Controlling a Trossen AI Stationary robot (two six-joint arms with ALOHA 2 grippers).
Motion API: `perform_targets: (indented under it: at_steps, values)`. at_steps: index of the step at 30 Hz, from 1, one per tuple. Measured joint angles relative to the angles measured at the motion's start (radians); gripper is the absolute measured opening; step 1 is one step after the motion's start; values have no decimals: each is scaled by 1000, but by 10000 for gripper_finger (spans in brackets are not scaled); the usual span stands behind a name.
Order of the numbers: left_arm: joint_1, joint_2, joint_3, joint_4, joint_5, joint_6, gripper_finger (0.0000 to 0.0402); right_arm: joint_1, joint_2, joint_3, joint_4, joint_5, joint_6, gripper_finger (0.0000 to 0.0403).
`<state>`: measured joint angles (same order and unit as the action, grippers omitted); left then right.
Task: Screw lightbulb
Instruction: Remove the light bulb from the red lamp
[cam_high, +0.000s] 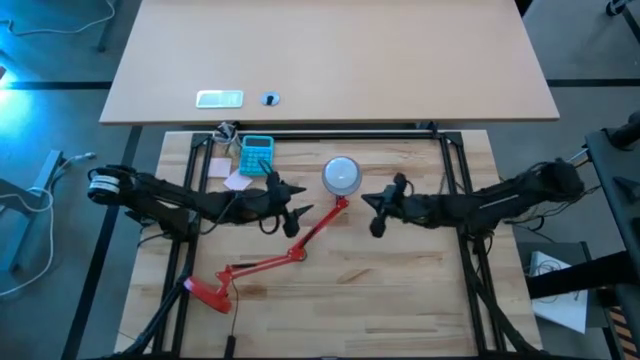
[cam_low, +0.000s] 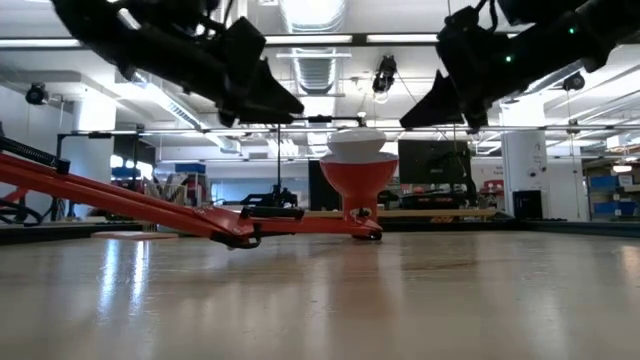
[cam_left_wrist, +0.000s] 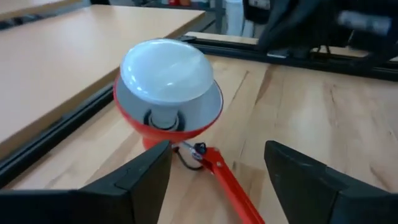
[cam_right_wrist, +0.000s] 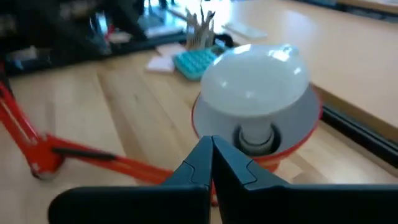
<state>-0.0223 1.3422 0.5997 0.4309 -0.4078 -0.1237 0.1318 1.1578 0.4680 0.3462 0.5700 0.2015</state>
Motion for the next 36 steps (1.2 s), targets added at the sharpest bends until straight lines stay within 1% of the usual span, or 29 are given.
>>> perform_targets:
  at_steps: [3, 6, 10, 12, 15, 20, 26, 31, 36]
  values:
    - [79, 21, 34, 2, 119, 39, 242, -4, 39, 19, -12, -42, -12, 22]
    - [166, 40, 85, -43, 228, 95, 246, -26, 34, 62, -79, -61, -35, 67]
    - [261, 70, 138, -101, 320, 181, 253, -95, 27, 130, -240, -79, -37, 135]
    - [296, 92, 148, -99, 357, 221, 254, -132, 27, 141, -272, -124, -44, 160]
    - [332, 138, 160, -67, 404, 273, 253, -178, 46, 140, -294, -177, -53, 186]
    - [376, 215, 161, -12, 506, 333, 248, -225, 85, 141, -283, -186, -69, 215]
    - [400, 267, 218, -21, 555, 389, 247, -248, 154, 168, -253, -186, -126, 241]
    - [400, 308, 282, -93, 557, 431, 246, -249, 192, 209, -263, -184, -161, 250]
    - [400, 314, 319, -144, 557, 449, 246, -250, 194, 233, -264, -184, -180, 243]
